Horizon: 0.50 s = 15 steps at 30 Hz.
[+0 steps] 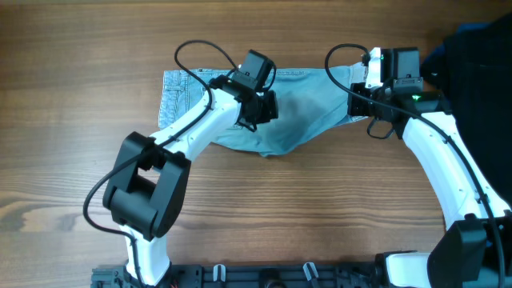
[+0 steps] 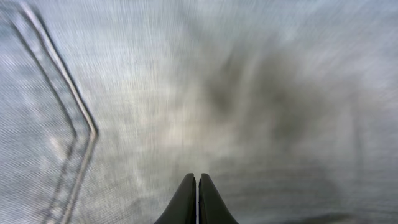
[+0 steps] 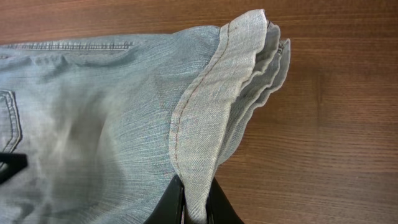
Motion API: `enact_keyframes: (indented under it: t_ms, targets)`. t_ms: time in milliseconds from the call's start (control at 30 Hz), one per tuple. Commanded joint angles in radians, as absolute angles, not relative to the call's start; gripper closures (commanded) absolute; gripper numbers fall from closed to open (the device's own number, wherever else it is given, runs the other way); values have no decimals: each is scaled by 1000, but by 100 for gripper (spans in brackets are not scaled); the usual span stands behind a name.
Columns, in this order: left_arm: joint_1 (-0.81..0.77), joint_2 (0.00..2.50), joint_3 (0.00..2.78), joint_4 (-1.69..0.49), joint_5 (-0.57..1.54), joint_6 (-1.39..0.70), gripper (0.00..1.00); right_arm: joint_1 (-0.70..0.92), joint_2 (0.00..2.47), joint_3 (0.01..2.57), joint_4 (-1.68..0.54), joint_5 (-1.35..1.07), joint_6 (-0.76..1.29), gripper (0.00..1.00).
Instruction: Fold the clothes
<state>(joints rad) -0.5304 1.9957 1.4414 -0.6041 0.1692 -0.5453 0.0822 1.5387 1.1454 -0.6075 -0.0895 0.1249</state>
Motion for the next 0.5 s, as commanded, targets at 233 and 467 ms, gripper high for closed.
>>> enact_keyframes:
  t_ms: [233, 467]
  targets:
    - [-545, 2162, 1453, -534, 115, -559, 96, 78, 1514, 1172, -590, -86, 107, 96]
    - [-524, 2090, 1531, -511, 114, -558, 96, 78, 1514, 1172, -592, -86, 106, 96]
